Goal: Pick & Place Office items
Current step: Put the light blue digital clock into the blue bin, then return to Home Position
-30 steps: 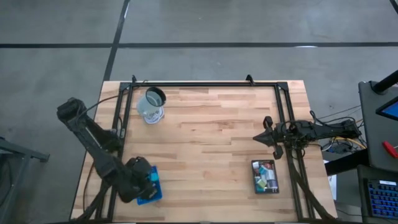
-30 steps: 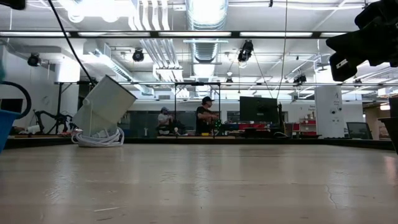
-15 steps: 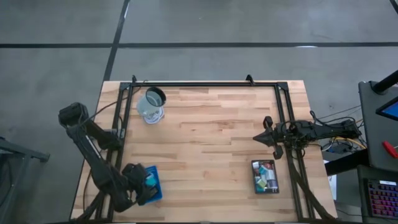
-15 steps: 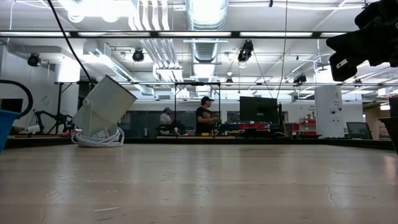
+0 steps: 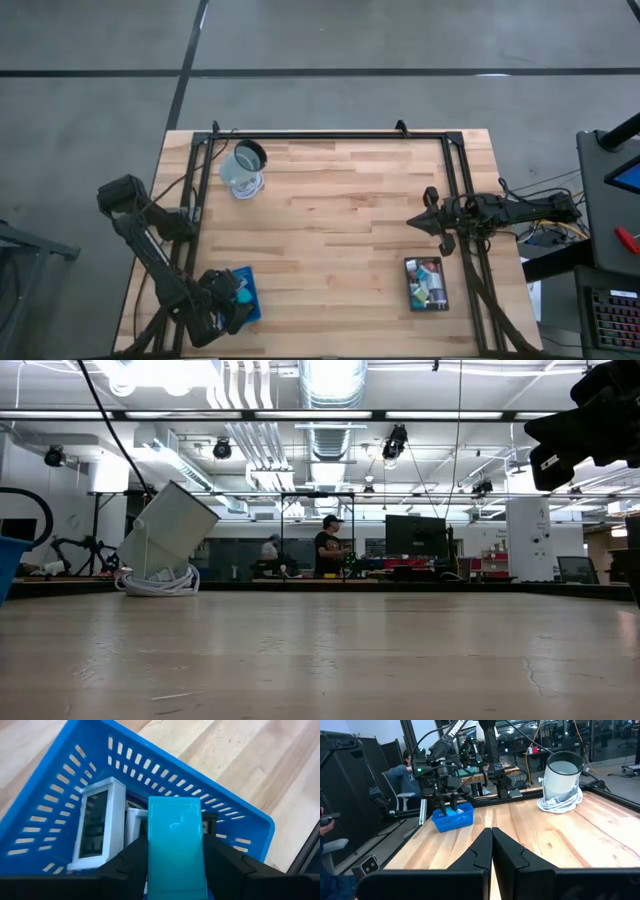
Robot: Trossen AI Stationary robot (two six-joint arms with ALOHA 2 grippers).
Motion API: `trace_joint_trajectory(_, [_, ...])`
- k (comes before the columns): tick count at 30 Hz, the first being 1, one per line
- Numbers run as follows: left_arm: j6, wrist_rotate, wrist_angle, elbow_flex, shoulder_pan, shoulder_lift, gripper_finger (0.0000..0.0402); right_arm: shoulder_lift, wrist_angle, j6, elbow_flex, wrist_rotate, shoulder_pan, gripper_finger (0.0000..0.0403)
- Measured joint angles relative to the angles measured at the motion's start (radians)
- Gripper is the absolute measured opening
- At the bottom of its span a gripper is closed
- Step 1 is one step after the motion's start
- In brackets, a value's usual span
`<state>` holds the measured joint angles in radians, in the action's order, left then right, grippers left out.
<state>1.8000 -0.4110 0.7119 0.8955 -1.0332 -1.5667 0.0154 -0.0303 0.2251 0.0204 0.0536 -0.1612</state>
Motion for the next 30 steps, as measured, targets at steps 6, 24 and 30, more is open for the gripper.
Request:
trace_joint_trajectory(6, [0.004,0.005,-0.020,0.000,0.000,-0.005,0.0169,0.000,0.000,0.000,0.000,0.000,0.000,0.0008])
trace_joint_trajectory(24, [0.015,0.008,-0.033,0.000,0.002,-0.005,0.0244,0.000,0.000,0.000,0.000,0.000,0.000,0.0008])
trace_joint_trajectory(30, [-0.015,-0.005,-0.005,0.019,0.002,-0.005,0.0243,0.000,0.000,0.000,0.000,0.000,0.000,0.0008])
